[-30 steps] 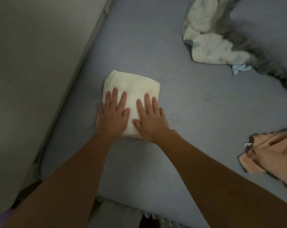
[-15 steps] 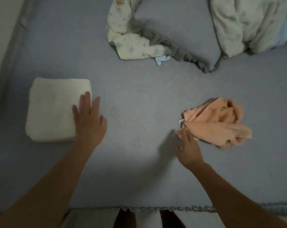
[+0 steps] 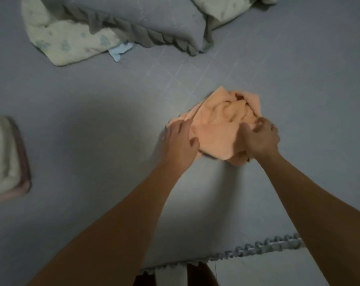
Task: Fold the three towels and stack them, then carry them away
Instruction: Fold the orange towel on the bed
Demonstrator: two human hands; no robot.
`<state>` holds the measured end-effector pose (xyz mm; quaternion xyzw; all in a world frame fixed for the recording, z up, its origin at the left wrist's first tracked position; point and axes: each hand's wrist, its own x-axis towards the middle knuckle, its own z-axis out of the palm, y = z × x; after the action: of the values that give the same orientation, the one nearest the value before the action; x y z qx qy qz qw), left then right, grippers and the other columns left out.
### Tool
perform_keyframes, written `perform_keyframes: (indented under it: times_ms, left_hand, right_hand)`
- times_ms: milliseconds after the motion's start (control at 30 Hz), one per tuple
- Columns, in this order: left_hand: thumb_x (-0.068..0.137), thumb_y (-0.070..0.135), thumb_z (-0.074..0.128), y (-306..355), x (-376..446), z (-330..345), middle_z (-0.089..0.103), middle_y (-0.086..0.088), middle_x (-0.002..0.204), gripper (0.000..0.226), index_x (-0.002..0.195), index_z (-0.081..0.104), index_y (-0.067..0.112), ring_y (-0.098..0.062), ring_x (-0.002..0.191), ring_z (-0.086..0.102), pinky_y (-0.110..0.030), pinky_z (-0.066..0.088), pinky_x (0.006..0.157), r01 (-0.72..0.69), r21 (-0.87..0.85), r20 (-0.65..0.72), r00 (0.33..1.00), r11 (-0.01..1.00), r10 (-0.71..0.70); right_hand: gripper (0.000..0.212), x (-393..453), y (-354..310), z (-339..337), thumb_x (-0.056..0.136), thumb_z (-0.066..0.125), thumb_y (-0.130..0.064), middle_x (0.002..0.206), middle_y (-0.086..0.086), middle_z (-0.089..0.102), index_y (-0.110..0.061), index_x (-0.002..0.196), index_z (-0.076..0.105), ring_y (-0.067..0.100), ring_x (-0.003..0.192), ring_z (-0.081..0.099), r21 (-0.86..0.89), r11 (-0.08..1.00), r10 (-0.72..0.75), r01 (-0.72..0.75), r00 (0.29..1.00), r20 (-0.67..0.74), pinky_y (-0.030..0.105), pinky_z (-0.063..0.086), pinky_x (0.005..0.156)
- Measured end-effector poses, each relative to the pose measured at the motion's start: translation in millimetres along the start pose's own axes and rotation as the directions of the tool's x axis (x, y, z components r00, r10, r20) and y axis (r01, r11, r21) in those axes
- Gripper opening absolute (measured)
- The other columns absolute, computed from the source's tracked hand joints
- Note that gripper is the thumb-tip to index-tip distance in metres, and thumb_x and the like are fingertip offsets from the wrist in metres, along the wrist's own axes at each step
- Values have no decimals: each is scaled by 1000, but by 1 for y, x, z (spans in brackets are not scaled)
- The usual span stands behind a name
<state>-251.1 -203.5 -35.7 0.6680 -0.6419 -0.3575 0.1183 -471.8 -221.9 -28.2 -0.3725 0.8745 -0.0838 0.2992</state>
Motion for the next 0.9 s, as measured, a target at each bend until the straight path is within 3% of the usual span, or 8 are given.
perform_keyframes:
  times_ms: [100,200,367,433,533,700,800,900]
  left_hand:
    - [85,45,62,23,33,22,41,-14,148,72,146,38,15,-32,139,36,-45,29,114,46,59,-7,999,997,-45]
    - [81,59,61,32,36,37,47,-14,145,84,148,31,18,-33,135,44,-46,34,111,178,51,98,978,983,-182]
    - [82,39,66,22,-12,38,65,-8,115,45,121,56,19,-30,110,61,-32,42,85,321,44,286,903,946,-319]
    - [80,29,66,10,-32,32,67,-9,106,35,112,61,14,-29,104,64,-32,46,82,343,89,403,846,935,-349]
    - [73,32,68,-1,-52,24,71,-12,108,46,113,66,9,-27,103,66,-41,53,90,462,-3,516,761,887,-394]
    - [82,40,69,15,-49,18,69,-10,110,39,113,64,17,-30,106,66,-46,52,95,559,-415,247,829,718,-502]
    - [84,52,64,32,-44,22,69,-13,114,51,120,63,15,-31,103,67,-50,53,94,580,-404,343,813,707,-471]
    - [83,62,54,30,-54,30,72,-9,94,51,98,69,16,-27,86,69,-47,57,87,608,-271,453,765,746,-458]
  right_hand:
    - [77,12,21,-1,80,67,-50,138,13,53,-11,140,39,33,124,52,165,983,49,-75,986,159,38,41,99]
    - [48,-1,36,9,79,68,-34,122,5,64,-22,124,56,27,111,61,222,974,-28,-54,936,350,39,49,95]
    - [33,-34,72,11,79,65,-32,101,-1,68,-25,111,64,14,88,64,164,982,-31,-98,765,643,26,48,67]
    - [31,-40,81,5,82,64,-47,91,-5,69,-24,103,66,12,83,65,199,965,-3,-174,746,665,27,49,64]
    - [31,-40,84,-1,85,64,-46,92,4,73,-18,93,71,22,90,68,338,911,7,-234,832,555,42,55,82]
    - [17,-51,74,-3,90,61,-40,95,-7,70,-28,100,65,10,87,65,352,930,-128,-109,800,586,28,52,73]
    - [17,-65,69,4,89,64,-40,95,-13,69,-32,104,63,3,87,65,376,919,-165,-115,756,633,19,49,70]
    - [6,-75,71,11,91,61,-33,94,-8,71,-34,94,65,9,87,67,319,942,-143,-106,731,667,23,51,72]
